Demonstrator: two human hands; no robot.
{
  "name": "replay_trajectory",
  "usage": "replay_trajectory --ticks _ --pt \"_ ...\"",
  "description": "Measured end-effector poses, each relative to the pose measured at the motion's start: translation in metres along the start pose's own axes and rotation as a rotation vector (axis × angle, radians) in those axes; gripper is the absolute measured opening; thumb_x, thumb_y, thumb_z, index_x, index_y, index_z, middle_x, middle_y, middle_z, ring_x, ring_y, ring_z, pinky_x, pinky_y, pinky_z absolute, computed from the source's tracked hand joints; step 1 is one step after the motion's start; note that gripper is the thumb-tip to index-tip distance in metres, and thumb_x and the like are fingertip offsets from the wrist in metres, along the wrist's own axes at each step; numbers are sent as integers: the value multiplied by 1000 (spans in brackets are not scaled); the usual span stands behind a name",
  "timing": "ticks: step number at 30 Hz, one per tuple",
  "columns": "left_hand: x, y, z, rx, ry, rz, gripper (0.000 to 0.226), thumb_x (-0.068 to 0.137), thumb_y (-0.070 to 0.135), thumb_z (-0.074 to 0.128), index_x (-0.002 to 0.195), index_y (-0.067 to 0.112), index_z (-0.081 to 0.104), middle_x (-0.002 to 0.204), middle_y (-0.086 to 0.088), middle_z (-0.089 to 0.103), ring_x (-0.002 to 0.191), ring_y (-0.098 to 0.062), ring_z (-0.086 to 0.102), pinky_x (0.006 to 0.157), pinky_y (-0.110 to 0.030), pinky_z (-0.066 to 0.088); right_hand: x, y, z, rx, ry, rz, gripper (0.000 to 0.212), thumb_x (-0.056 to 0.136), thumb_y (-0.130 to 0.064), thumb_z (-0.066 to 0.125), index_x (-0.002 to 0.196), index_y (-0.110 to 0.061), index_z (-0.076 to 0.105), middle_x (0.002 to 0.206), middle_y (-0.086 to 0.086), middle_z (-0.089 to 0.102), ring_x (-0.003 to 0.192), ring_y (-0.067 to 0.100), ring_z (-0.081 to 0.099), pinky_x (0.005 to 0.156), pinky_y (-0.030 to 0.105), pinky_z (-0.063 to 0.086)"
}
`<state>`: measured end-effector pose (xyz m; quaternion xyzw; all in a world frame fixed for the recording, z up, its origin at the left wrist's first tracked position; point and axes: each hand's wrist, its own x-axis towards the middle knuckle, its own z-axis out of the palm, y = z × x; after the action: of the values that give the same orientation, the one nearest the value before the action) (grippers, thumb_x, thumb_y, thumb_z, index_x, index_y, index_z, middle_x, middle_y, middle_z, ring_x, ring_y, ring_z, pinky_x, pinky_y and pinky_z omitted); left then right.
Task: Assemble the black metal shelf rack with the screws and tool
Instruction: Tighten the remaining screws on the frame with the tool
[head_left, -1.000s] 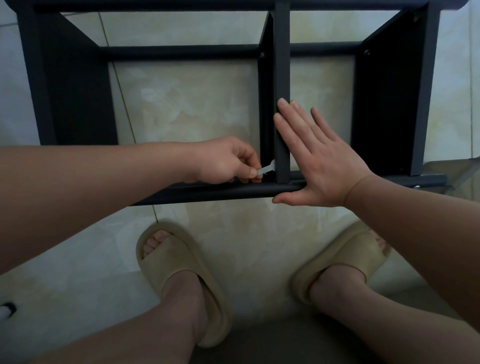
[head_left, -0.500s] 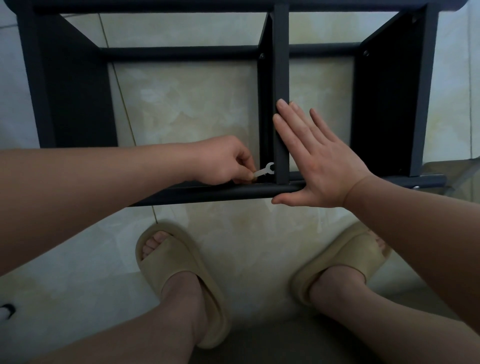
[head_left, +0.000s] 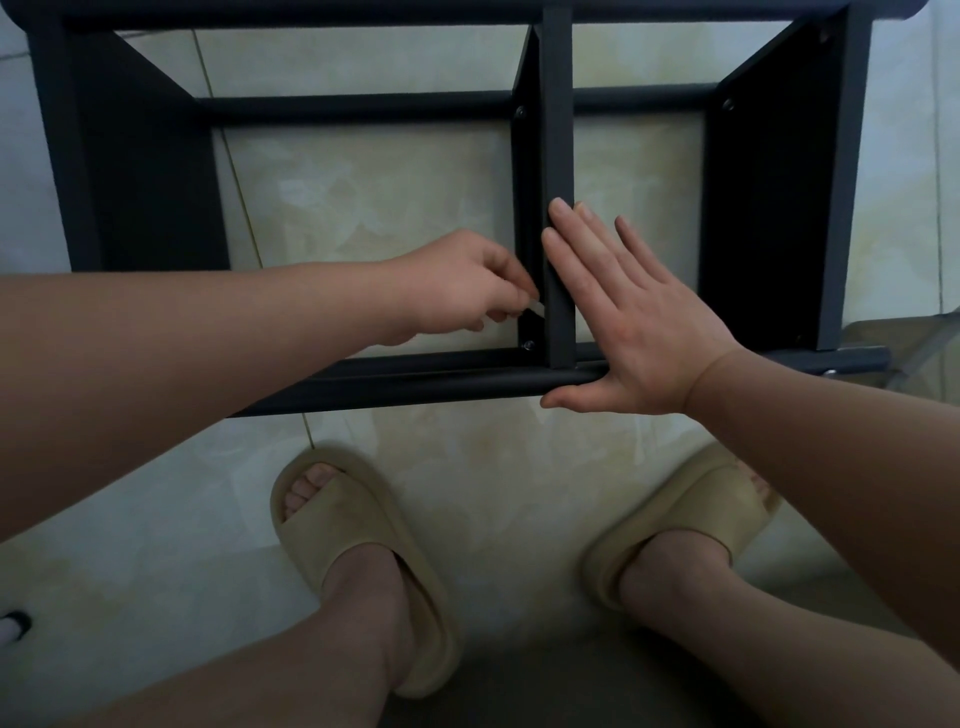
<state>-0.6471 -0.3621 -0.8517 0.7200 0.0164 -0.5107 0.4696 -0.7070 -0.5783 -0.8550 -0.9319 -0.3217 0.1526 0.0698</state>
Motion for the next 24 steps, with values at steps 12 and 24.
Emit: replay_trajectory --ticks 12,24 --pt "8 0 6 -394 62 -193 6 93 23 70 92 24 63 84 4 72 77 -11 70 74 -28 50 0 0 1 7 3 1 123 82 -87 41 160 2 7 169 20 -1 157 35 1 126 56 12" --pt "4 7 6 -413 44 -212 10 98 29 61 102 23 68 85 6 74 78 -10 69 74 -28 49 0 1 2 7 17 -1 124 82 -88 41 161 1 6 169 20 -1 157 35 2 125 56 14"
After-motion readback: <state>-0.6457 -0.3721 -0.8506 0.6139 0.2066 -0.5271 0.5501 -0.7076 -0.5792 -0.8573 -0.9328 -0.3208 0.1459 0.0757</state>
